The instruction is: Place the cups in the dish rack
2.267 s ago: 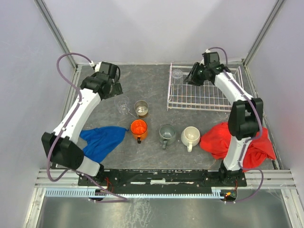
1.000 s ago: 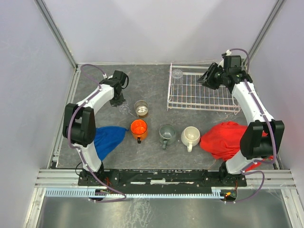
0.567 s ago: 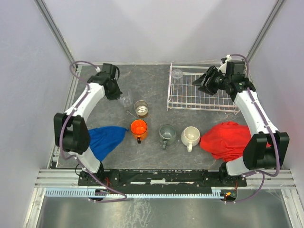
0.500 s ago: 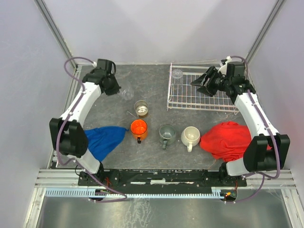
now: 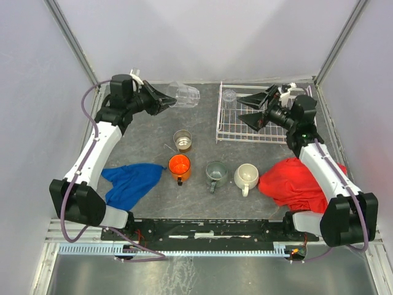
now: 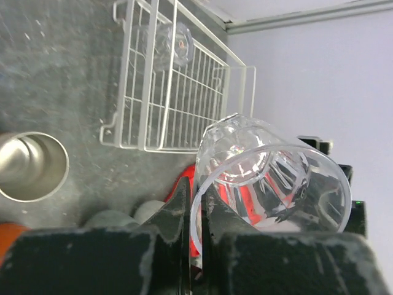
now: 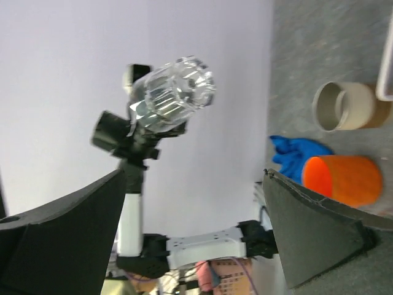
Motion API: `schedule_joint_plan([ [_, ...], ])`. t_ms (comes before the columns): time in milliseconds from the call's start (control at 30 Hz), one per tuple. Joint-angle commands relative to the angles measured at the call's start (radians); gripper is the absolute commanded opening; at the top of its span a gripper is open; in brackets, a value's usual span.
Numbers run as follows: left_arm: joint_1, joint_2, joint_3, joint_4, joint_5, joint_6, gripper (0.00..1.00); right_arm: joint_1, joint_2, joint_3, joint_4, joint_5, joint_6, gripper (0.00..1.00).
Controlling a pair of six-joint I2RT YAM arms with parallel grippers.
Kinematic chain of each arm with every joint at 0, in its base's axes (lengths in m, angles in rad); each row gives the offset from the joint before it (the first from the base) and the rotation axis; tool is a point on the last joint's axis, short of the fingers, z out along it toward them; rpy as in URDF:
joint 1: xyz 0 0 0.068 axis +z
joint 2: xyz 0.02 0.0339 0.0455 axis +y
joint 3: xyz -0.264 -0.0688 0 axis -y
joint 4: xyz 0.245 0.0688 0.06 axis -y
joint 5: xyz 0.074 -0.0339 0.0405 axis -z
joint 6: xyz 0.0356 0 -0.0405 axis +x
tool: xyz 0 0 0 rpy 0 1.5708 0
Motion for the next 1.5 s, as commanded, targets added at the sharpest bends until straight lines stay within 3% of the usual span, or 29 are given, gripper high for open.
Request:
schedule_joint_plan([
  [0, -0.004, -0.071, -0.099, 0.286, 0.187, -0.283, 0.03, 0.063, -0.009, -0.131, 0.552, 0.048, 0.426, 1.0],
  [67, -0.009, -0.083, -0.126, 0.33, 0.213, -0.343, 0.03, 0.106, 0.019, -0.158, 0.668, 0.069, 0.502, 1.0],
  [200, -0.012, -0.103, -0.147, 0.36, 0.254, -0.43, 0.03, 0.171, 0.021, -0.127, 0.577, 0.08, 0.452, 1.0],
  [433, -0.021, -0.147, -0.224, 0.387, 0.31, -0.566, 0.03, 0.243, 0.065, -0.092, 0.611, 0.127, 0.467, 1.0],
  [833, -0.031, -0.198, -0.254, 0.29, 0.335, -0.548, 0.03, 0.314, 0.165, 0.043, 0.61, 0.152, 0.446, 1.0],
  [1467, -0.038, -0.183, -0.237, 0.318, 0.365, -0.579, 0.03, 0.392, 0.272, 0.149, 0.581, 0.18, 0.398, 1.0],
])
